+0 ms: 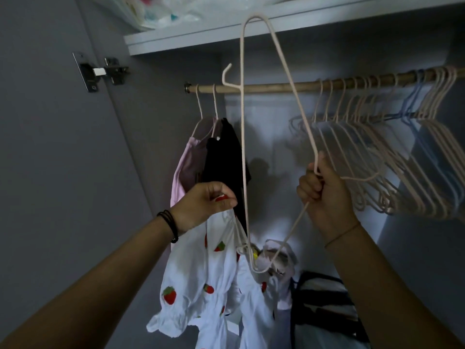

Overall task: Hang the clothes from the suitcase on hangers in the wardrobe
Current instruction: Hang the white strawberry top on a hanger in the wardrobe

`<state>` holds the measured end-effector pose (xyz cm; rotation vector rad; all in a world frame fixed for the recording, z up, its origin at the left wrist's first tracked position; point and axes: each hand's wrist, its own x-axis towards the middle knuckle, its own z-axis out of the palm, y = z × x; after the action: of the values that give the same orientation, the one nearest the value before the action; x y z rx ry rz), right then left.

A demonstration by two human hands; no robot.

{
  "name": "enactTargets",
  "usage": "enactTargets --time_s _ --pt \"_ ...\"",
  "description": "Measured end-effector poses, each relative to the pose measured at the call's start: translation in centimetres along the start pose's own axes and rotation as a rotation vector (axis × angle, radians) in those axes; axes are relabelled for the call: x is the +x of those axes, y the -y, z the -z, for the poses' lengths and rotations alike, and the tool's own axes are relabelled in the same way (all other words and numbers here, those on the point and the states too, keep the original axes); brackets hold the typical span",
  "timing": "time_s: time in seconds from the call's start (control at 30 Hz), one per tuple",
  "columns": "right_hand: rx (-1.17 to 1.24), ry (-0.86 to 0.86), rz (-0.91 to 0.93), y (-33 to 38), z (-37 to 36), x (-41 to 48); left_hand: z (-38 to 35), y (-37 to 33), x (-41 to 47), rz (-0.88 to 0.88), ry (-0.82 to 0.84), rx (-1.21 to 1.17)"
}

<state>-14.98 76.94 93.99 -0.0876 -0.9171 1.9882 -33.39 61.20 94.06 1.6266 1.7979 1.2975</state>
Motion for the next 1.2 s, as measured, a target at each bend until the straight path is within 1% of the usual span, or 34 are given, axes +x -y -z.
enactTargets --time_s 0.13,0.23,0.37,0.53,0.7,0.8,1.2 --pt "0.072 0.021 -0.048 -1.8 0.2 0.5 0.2 0.4 0.0 0.006 -0.005 -0.043" --pt "0.136 -0.021 -0.092 -2.9 1.1 0.6 0.8 0.5 -0.3 0.012 -0.013 -0.08" --pt "0.143 -0.06 -0.118 -3.6 2.1 0.5 1.9 1.0 -1.1 0.028 -0.03 -0.154" --pt "0.163 -0.053 -0.187 -5.1 2.8 0.2 3.3 1.7 -2.2 0.062 -0.017 -0.174" --pt "0.219 -0.054 -0.184 -5.1 2.4 0.4 4.5 2.9 -3.3 0.095 -0.02 -0.185" --pt "0.251 -0.017 -0.162 -5.1 1.7 0.7 4.6 3.4 -3.5 0.115 0.006 -0.17" --pt "0.253 -0.009 -0.141 -5.5 1.6 1.4 4.5 3.7 -4.1 0.125 0.075 -0.173"
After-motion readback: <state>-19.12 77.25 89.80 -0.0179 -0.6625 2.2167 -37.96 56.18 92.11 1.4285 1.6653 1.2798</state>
